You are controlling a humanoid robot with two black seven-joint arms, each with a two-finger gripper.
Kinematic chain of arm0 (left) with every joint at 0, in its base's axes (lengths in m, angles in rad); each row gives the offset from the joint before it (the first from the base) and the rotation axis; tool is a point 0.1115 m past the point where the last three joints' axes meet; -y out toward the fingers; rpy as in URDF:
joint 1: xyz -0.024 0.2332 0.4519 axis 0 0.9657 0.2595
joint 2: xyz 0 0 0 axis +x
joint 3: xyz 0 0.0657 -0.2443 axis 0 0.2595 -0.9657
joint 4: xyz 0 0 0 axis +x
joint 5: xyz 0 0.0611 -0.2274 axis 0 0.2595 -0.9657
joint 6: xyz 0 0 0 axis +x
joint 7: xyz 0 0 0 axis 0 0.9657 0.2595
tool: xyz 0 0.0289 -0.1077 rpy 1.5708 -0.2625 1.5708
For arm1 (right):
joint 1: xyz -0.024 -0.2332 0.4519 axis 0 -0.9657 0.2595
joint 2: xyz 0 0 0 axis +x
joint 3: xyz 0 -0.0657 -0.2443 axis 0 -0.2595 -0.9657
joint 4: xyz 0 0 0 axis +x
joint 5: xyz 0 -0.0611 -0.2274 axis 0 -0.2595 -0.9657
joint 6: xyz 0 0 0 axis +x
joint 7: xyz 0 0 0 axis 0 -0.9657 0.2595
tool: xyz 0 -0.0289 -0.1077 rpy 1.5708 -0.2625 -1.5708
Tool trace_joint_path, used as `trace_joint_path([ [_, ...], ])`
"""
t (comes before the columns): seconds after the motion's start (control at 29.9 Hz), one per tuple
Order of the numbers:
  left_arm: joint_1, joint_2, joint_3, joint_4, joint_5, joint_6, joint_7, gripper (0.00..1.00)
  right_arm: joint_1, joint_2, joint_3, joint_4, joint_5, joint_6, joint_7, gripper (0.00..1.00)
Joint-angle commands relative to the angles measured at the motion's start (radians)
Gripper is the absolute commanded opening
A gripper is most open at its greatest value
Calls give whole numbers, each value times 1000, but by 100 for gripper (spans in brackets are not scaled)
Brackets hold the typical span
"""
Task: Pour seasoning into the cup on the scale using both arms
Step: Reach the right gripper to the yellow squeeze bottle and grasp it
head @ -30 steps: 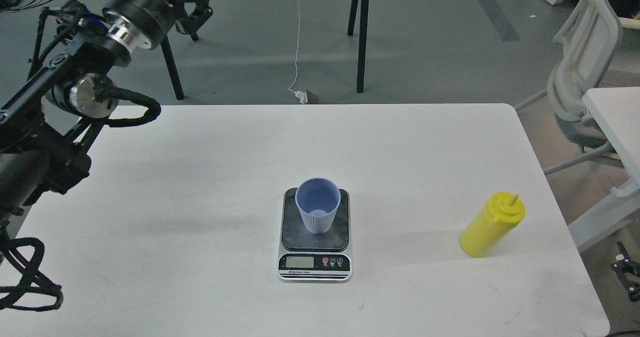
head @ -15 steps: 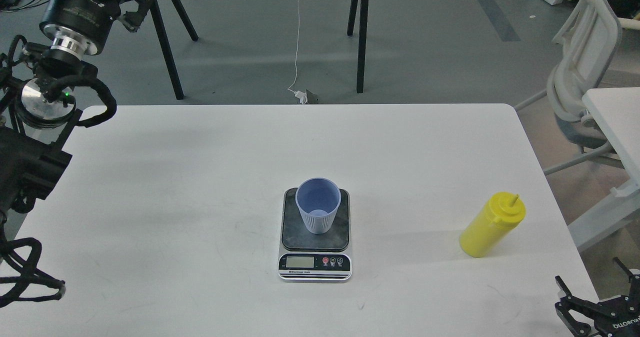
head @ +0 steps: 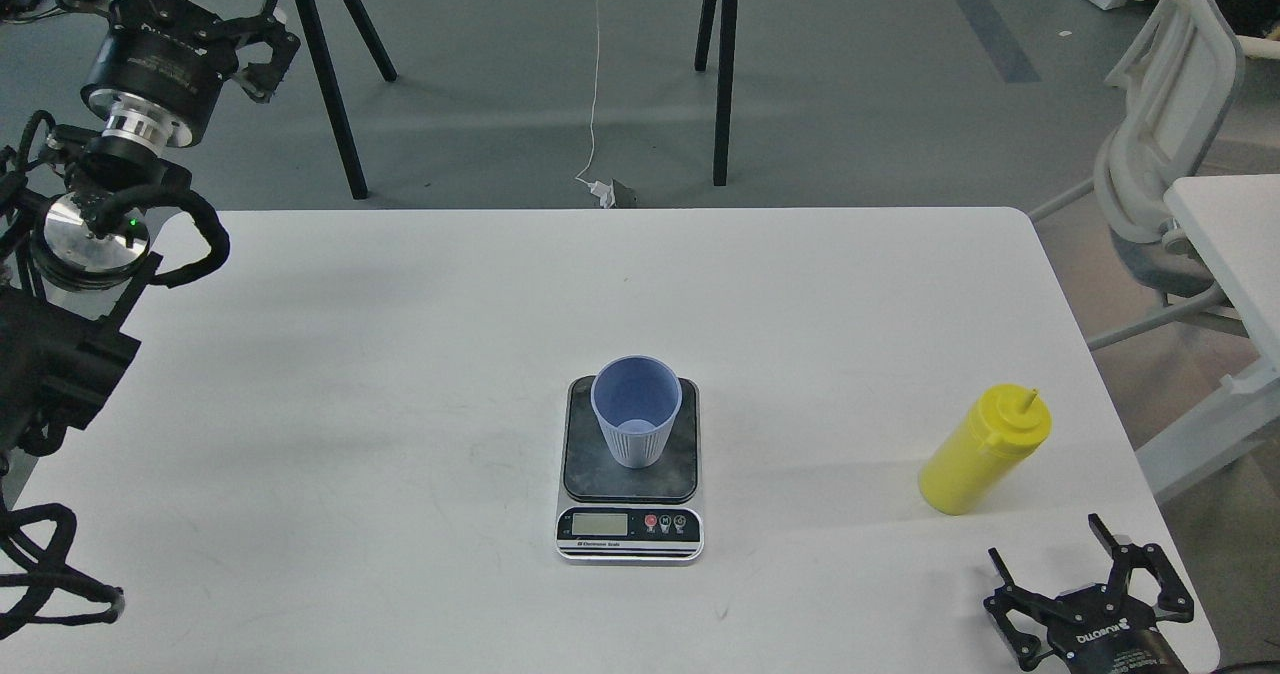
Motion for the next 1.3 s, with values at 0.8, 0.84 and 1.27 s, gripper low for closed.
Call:
trace_joint_path([
  [0.8, 11, 40, 8, 1, 8, -4, 5, 100, 168, 104, -44, -50, 0, 0, -3, 99],
  [0.84, 11, 40, 8, 1, 8, -3, 5, 100, 164, 102, -44, -50, 1, 0, -3, 99],
  [1.27, 11, 43, 9, -1, 8, 3, 3, 100, 159, 102, -17, -52, 10, 0, 6, 99],
])
